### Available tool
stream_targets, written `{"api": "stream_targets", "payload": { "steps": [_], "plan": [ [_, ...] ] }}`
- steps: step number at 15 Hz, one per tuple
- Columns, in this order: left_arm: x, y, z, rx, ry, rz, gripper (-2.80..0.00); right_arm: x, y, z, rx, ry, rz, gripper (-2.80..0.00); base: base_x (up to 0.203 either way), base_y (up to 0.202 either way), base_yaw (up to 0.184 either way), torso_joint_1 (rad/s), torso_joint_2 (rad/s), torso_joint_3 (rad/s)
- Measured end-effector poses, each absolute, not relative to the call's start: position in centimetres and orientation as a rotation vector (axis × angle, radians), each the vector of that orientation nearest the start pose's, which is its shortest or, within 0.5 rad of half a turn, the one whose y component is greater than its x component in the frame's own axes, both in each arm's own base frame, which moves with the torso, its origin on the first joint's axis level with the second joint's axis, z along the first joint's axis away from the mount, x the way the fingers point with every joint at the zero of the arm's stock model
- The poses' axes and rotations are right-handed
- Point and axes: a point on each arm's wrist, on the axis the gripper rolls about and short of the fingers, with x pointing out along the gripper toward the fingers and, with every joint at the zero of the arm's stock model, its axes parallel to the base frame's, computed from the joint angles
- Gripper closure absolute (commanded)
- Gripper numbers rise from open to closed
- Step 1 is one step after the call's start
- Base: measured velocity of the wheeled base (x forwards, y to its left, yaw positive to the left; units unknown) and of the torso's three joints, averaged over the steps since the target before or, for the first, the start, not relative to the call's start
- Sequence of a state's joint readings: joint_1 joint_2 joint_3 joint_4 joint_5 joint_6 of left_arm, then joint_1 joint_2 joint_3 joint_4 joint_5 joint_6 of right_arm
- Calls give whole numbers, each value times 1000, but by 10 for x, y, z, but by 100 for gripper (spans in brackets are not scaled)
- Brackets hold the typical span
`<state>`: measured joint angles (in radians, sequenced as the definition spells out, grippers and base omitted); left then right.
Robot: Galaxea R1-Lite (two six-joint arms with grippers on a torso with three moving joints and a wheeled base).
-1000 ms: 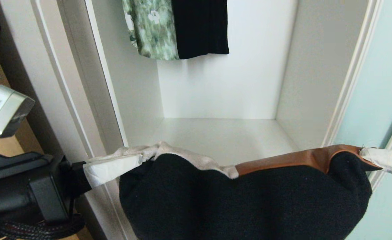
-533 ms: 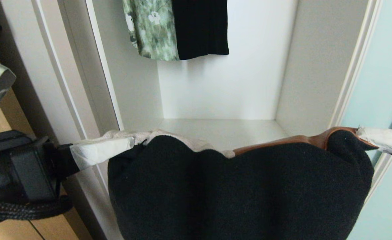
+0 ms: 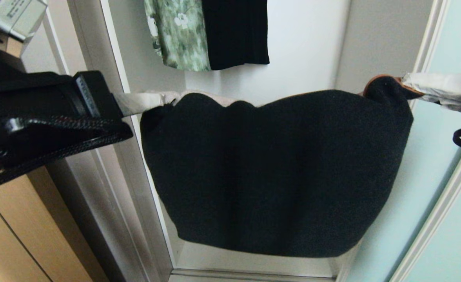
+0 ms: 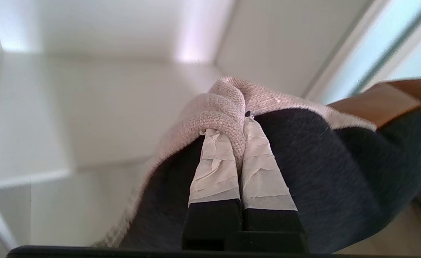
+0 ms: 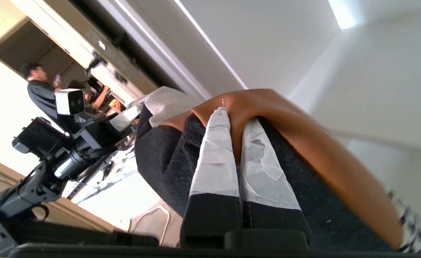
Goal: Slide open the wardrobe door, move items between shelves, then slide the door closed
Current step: Place the pillow on the higher shelf
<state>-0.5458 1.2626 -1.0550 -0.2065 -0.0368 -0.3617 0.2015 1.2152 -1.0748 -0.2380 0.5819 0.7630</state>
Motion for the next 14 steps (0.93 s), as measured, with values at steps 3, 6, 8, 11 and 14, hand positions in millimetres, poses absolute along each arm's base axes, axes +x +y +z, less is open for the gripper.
{"api": "stream_targets", "payload": {
  "steps": [3,6,8,11,14],
  "plan": [
    [196,-111,346,-367,52,-531,0,205,54,363,693,159,796,0,0,0,0,0,0,0],
    [235,-115,366,-383,-5,-472,0,244,62,379,684,111,811,0,0,0,0,0,0,0],
    [266,-118,370,-407,-22,-436,0,273,64,379,680,91,807,0,0,0,0,0,0,0],
    [314,-120,370,-430,-60,-387,0,321,66,371,674,47,800,0,0,0,0,0,0,0],
    [363,-121,361,-436,-110,-353,0,373,66,355,667,8,788,0,0,0,0,0,0,0]
  ]
}}
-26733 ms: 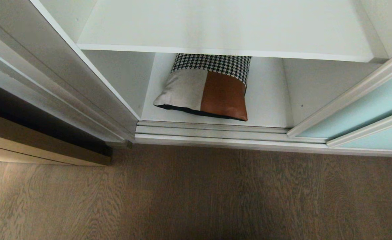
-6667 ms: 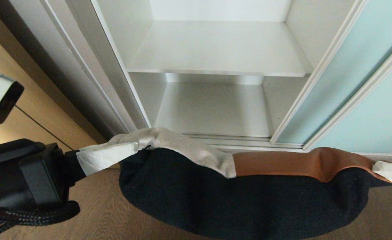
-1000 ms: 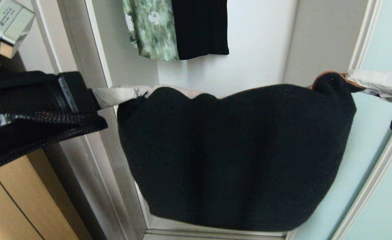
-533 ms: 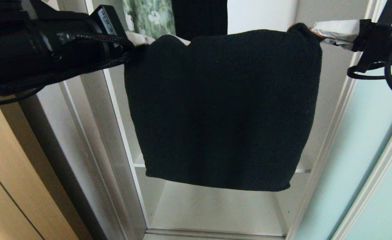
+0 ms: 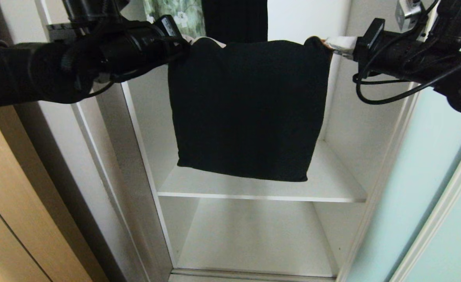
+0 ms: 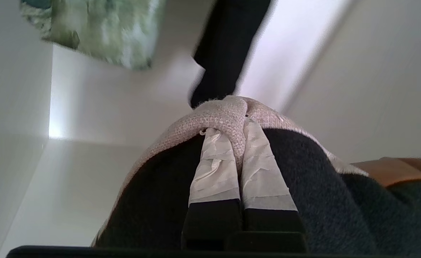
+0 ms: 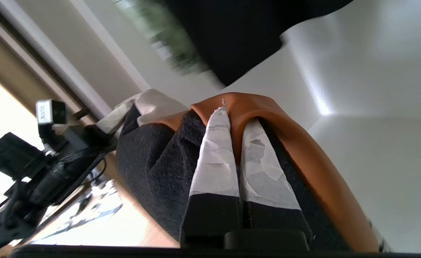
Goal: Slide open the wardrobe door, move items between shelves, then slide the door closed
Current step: Place the pillow on the higher shelf
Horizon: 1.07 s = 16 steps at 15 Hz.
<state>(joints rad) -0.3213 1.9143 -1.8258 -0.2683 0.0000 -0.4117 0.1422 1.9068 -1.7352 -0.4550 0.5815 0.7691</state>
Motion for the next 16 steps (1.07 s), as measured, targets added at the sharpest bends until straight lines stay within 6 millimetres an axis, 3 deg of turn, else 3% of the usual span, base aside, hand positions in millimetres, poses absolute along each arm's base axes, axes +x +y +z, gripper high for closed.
{"api": "stream_targets", "payload": {
  "steps": [2,4,7,9,11,13,16],
  "plan": [
    [396,-116,344,-433,-120,-323,0,407,66,343,660,-21,785,0,0,0,0,0,0,0],
    [424,-115,314,-426,-81,-290,0,434,64,320,659,-20,774,0,0,0,0,0,0,0],
    [462,-118,239,-405,30,-246,0,472,57,262,678,48,725,0,0,0,0,0,0,0],
    [478,-115,198,-398,84,-227,0,487,49,226,698,123,684,0,0,0,0,0,0,0],
    [483,-114,178,-394,133,-223,0,492,44,209,709,165,665,0,0,0,0,0,0,0],
    [480,-114,173,-398,163,-233,0,488,37,200,718,208,666,0,0,0,0,0,0,0],
    [457,-115,175,-398,226,-289,0,470,23,188,727,264,704,0,0,0,0,0,0,0]
  ]
}}
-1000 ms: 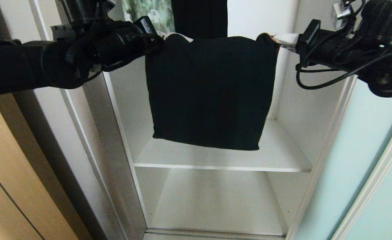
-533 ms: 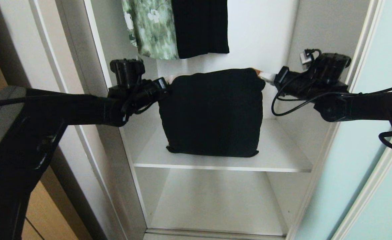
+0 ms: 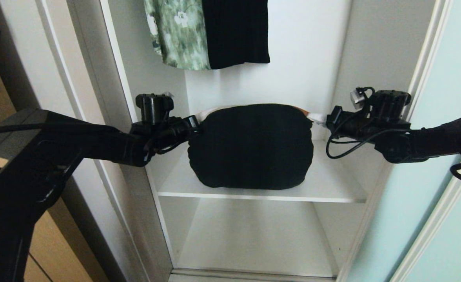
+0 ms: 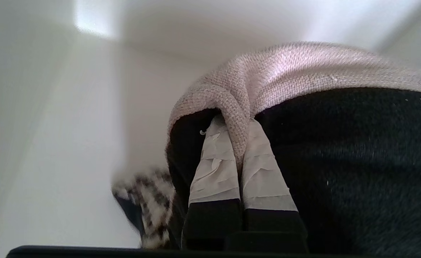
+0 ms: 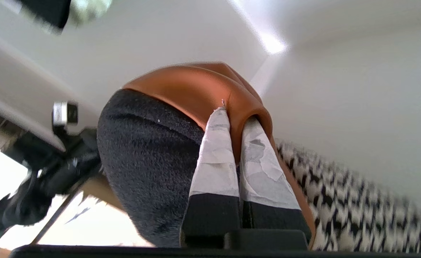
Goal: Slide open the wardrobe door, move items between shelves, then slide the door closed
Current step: Place the pillow on the higher shelf
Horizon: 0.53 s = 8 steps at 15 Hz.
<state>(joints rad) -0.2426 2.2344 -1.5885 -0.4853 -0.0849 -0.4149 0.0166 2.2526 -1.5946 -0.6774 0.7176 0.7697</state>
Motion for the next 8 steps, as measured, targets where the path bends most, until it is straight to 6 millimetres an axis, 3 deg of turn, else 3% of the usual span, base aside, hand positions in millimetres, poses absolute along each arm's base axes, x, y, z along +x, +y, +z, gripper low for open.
{"api": "stream_targets", "payload": {
  "steps": [2,5,6,8],
  "plan": [
    [446,-118,193,-401,210,-344,0,461,15,195,719,228,746,0,0,0,0,0,0,0],
    [442,-124,239,-404,73,-394,0,449,8,225,740,158,778,0,0,0,0,0,0,0],
    [438,-127,246,-401,59,-412,0,443,6,229,738,141,782,0,0,0,0,0,0,0],
    [430,-131,240,-370,99,-484,0,431,1,225,737,142,798,0,0,0,0,0,0,0]
  ]
}}
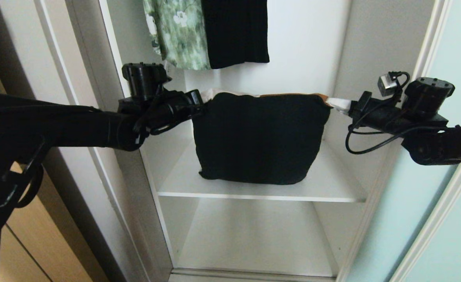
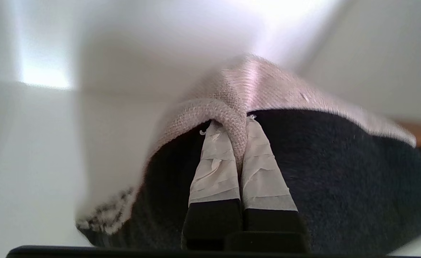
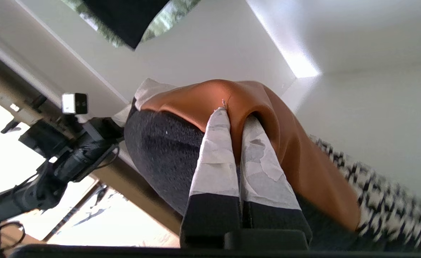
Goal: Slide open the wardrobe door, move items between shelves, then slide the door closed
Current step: Place the pillow on the higher shelf
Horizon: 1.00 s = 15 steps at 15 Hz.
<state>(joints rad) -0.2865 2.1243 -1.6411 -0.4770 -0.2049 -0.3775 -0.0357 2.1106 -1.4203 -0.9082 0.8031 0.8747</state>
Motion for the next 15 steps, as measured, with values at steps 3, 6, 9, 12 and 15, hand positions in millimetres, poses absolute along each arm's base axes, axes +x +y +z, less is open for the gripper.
{"api": "stream_targets", "payload": {
  "steps": [3,6,9,12,15],
  "plan": [
    [425,-136,231,-292,164,-669,0,409,-7,207,739,149,876,0,0,0,0,0,0,0],
    [431,-133,203,-265,246,-660,0,396,-9,189,767,157,942,0,0,0,0,0,0,0],
    [440,-112,179,-277,308,-601,0,395,-5,174,777,221,976,0,0,0,0,0,0,0],
    [464,-89,168,-287,303,-498,0,402,-3,160,793,260,977,0,0,0,0,0,0,0],
    [488,-82,143,-336,362,-315,0,423,-4,147,818,295,961,0,0,0,0,0,0,0]
  ]
}}
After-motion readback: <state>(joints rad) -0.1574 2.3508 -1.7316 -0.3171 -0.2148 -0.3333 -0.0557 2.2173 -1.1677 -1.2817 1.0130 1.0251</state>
